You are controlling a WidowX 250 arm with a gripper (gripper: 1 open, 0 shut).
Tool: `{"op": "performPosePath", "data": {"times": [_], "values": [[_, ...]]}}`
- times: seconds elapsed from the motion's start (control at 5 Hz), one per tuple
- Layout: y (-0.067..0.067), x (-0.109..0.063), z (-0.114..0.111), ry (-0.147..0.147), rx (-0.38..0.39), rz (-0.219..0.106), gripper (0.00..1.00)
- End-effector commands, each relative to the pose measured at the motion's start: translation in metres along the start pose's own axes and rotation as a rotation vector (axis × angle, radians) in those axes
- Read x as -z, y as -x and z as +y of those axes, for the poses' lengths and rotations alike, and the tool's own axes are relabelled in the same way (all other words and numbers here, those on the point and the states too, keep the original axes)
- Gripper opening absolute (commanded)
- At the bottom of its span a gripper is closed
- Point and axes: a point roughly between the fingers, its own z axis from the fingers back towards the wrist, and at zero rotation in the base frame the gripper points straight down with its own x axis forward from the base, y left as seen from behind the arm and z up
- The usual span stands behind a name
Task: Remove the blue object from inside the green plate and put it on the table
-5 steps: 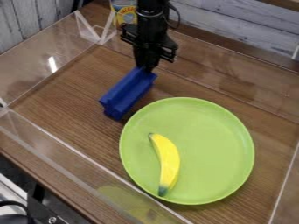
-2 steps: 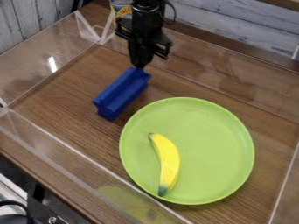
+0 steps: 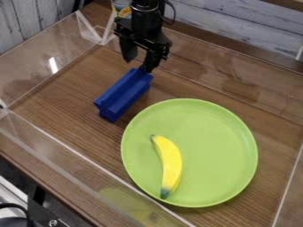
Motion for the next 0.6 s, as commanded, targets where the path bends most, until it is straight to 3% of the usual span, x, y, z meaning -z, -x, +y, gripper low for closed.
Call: {"op": "performPosePath", "data": {"times": [0.0, 0.2, 0.4], "values": [[-0.0061, -0.0211, 0.0087, -0.019, -0.019, -0.073, 0.00], [-0.0055, -0.0201, 0.0096, -0.018, -0.022, -0.072, 1.00], [-0.0050, -0.0198, 0.0108, -0.017, -0.025, -0.073, 1.00]]}}
